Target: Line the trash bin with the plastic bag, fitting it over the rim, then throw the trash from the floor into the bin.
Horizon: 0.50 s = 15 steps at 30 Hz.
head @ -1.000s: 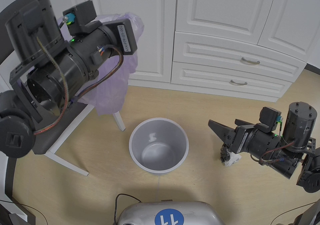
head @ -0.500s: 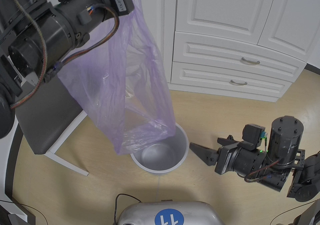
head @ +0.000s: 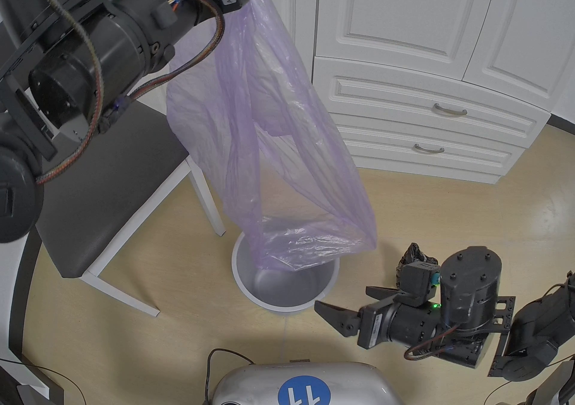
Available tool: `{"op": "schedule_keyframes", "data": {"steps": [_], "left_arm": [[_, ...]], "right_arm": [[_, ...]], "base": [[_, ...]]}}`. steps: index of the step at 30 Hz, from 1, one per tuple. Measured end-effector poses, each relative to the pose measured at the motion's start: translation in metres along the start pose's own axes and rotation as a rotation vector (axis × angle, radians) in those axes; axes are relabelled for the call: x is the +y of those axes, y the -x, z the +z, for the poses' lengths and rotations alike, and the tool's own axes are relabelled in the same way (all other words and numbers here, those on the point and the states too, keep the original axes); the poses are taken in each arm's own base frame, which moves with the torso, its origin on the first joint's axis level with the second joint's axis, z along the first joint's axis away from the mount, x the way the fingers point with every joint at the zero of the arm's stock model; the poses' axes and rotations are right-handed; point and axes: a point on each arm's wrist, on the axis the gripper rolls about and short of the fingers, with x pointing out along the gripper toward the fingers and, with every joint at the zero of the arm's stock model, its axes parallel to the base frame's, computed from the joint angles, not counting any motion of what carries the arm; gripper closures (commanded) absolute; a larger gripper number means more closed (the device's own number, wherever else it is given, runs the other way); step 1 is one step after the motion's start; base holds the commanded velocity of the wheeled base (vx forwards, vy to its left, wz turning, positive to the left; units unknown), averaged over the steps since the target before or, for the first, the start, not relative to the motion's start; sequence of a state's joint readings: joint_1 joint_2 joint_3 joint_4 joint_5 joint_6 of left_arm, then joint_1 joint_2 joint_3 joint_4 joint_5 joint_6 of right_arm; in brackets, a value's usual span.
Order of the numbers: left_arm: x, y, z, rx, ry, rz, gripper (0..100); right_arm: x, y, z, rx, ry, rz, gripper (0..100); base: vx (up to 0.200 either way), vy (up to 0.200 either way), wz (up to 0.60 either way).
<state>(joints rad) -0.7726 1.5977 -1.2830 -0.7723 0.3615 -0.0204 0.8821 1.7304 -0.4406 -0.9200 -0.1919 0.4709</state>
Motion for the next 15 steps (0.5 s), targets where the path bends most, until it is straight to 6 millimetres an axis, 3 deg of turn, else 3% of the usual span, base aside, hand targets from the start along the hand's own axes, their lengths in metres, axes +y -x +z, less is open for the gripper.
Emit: {"op": "schedule_keyframes", "data": {"steps": [8,15], "left_arm": [[-0.001,0.002,-0.009,0.024,0.06,-0.001,100],[-0.006,0.007,-0.01,0.03,0.103,0.009,100]], "right_arm": [[-0.01,-0.041,0.022,-0.137,-0.197,-0.02,0],[-0.042,-0.092,0.041,-0.256,-0.396,-0.087,0]], "base": [[0.0,0.0,0.0],[0.0,0.0,0.0]]}}
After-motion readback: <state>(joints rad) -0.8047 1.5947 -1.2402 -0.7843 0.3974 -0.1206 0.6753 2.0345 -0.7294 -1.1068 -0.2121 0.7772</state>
